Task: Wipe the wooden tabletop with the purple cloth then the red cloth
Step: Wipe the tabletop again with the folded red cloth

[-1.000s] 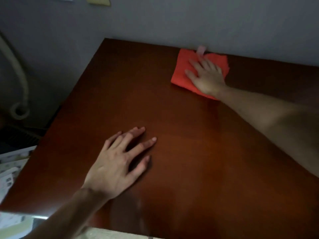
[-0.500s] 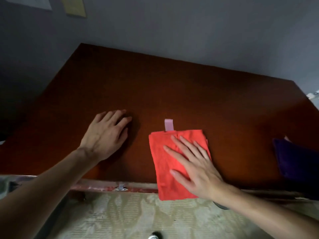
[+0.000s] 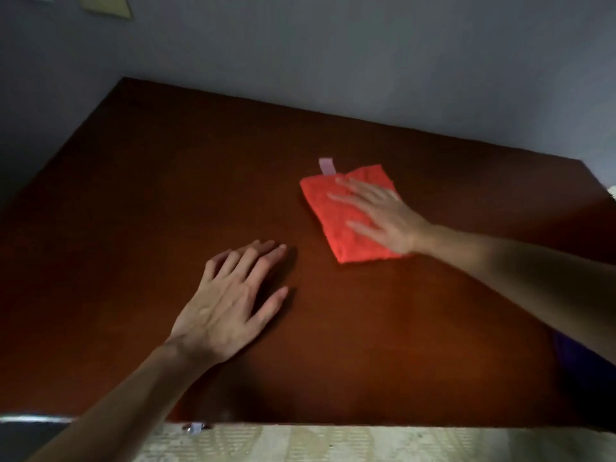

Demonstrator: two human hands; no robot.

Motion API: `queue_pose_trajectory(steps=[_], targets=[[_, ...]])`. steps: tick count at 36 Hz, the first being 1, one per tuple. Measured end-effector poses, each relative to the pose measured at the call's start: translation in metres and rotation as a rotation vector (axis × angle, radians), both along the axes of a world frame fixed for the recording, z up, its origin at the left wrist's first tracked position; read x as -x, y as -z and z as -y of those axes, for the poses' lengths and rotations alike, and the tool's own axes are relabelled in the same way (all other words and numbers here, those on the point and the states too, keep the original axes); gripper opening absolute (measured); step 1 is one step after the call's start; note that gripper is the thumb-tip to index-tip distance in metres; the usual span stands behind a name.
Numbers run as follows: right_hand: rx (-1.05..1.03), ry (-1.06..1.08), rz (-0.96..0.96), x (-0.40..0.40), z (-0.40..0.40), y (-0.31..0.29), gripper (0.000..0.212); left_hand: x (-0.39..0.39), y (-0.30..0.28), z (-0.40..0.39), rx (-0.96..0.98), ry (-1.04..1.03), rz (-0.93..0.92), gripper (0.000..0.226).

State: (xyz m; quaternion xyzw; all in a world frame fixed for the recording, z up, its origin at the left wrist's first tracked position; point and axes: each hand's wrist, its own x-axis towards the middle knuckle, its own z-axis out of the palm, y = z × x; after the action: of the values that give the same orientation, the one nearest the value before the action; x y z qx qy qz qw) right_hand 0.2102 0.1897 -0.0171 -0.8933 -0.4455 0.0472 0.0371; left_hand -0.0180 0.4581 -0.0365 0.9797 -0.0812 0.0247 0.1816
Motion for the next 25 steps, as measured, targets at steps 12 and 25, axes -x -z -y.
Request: queue_pose_trajectory(steps=[12,25], targets=[[0.031,0.022,0.02,-0.169,-0.027,-0.005,0.072,-0.007,-0.004,-0.001,-0.02,-0.007,-0.087,0.055],[-0.137,0.666,0.014,-0.149,-0.033,0.009,0.059,-0.006,-0.005,0.0,-0.041,-0.015,-0.06,0.056]])
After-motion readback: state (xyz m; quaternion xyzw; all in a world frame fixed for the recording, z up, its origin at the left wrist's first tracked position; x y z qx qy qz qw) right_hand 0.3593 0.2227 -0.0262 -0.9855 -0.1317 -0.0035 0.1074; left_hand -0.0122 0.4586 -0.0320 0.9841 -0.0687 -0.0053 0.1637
